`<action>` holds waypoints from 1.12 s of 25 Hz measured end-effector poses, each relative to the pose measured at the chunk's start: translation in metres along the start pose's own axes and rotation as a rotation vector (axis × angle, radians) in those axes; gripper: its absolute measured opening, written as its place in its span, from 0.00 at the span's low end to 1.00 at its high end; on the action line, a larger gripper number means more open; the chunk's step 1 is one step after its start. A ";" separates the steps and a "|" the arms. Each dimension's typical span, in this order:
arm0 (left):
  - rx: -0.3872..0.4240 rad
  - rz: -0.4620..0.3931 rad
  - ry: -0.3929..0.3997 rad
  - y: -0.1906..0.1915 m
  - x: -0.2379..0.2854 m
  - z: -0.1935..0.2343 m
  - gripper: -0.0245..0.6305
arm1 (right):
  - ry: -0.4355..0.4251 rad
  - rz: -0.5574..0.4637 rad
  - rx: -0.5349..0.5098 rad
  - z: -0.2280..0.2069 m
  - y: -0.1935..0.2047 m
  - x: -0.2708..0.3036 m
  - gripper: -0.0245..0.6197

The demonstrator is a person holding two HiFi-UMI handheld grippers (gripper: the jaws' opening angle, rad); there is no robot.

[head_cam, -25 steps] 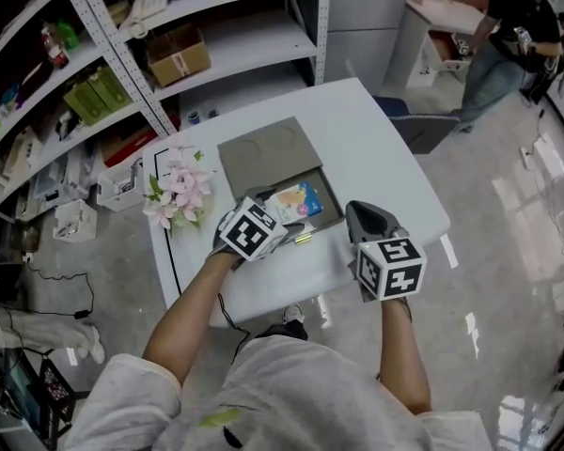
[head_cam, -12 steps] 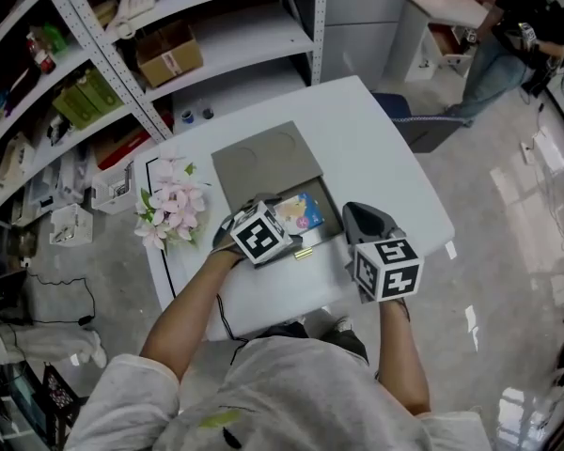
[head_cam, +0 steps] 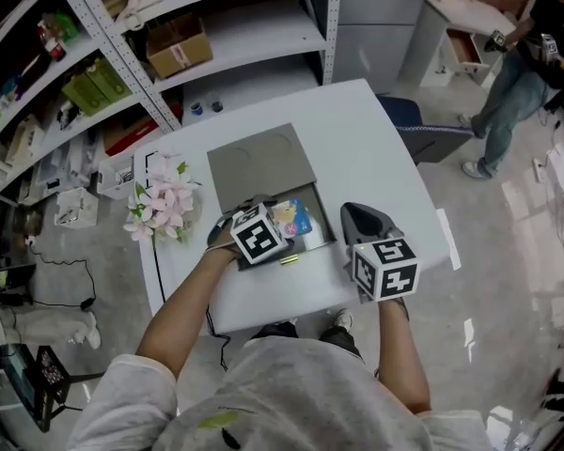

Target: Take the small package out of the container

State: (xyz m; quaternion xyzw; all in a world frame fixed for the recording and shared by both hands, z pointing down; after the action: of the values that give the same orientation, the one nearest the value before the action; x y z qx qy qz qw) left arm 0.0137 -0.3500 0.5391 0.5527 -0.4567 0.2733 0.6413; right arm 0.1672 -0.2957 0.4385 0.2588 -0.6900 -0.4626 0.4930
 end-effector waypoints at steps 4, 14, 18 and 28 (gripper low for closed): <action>0.014 0.074 0.001 -0.001 0.006 0.001 0.70 | -0.044 0.007 -0.014 -0.010 -0.001 0.003 0.05; 0.040 0.167 0.036 -0.005 0.012 0.001 0.68 | -0.113 0.020 -0.030 -0.027 0.003 0.005 0.05; 0.050 0.185 0.033 -0.005 0.013 0.001 0.67 | -0.134 0.016 -0.035 -0.027 0.004 0.008 0.05; 0.030 0.163 -0.055 -0.005 0.004 0.000 0.66 | -0.146 -0.008 -0.048 -0.031 0.000 0.000 0.05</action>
State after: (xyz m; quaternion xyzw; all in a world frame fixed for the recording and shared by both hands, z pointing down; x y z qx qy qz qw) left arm 0.0197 -0.3514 0.5407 0.5306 -0.5134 0.3161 0.5958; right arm 0.1956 -0.3078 0.4415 0.2152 -0.7119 -0.4986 0.4453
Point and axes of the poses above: the fingertips, and each gripper's own axes: x forward along the fingers, z to its left, y out of its underside, the point moved 6 cm from there along -x, backward along the fingers, and after that the axes turned 6 degrees about -x, right-handed, at the moved point
